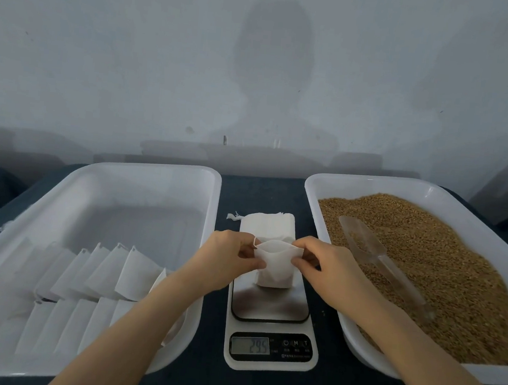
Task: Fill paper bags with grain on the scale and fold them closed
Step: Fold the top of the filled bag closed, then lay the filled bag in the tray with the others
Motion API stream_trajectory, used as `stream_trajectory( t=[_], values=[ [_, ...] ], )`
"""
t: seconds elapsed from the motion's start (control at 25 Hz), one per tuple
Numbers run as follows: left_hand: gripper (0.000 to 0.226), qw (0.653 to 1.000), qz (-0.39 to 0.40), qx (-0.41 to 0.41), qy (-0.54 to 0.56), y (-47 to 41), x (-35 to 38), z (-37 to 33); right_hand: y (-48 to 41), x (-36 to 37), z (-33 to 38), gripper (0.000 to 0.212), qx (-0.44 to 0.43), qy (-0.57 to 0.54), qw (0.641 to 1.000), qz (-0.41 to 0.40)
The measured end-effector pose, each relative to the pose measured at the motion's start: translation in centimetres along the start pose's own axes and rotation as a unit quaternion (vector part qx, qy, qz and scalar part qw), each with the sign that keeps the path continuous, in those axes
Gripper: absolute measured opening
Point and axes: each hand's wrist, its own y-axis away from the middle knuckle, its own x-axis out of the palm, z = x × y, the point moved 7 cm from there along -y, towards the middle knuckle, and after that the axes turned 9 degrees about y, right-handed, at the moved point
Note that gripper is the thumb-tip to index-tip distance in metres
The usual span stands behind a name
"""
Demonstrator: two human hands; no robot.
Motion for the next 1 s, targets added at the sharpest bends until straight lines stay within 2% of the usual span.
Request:
stream_trajectory(
  t=[0.16,0.28,0.32,0.44,0.52,0.6,0.72,0.84,0.92,1.0],
  values=[
    [0.022,1.0,0.02,0.022,-0.001,0.2,0.6,-0.5,0.0,0.1,0.5,0.01,-0.008,0.002,1.0,0.007],
    [0.045,0.998,0.054,0.026,-0.02,0.3,1.5,-1.0,0.1,-0.1,1.0,0.007,-0.027,-0.011,1.0,0.0],
    [0.043,0.998,0.058,0.027,-0.028,0.3,1.7,-1.2,0.2,-0.3,1.2,0.007,-0.03,-0.019,0.999,-0.006],
    [0.011,0.997,0.044,0.055,-0.017,0.4,1.4,-2.4,0.3,-0.9,1.8,0.014,-0.053,-0.053,0.997,-0.028],
    [0.032,0.998,0.02,0.051,0.016,0.7,0.6,-2.8,0.3,-1.0,2.0,0.02,-0.05,-0.085,0.995,-0.032],
    [0.041,0.999,-0.008,0.027,0.043,1.0,-0.7,-2.9,0.2,-0.7,1.7,0.017,-0.032,-0.123,0.992,-0.022],
    [0.024,0.993,-0.075,-0.026,0.083,1.4,-5.1,-1.8,0.0,-0.7,0.8,0.02,-0.005,-0.145,0.989,-0.033],
    [0.01,0.971,-0.148,-0.101,0.159,2.3,-10.6,0.8,-0.1,-0.9,0.6,0.017,0.006,-0.14,0.989,-0.042],
    [0.011,0.956,-0.195,-0.144,0.163,3.2,-13.4,3.1,-0.1,-1.1,0.5,0.018,0.01,-0.138,0.989,-0.051],
    [0.01,0.95,-0.217,-0.189,0.124,3.9,-14.4,5.5,0.0,-1.4,0.4,0.018,0.018,-0.145,0.987,-0.064]
  ],
)
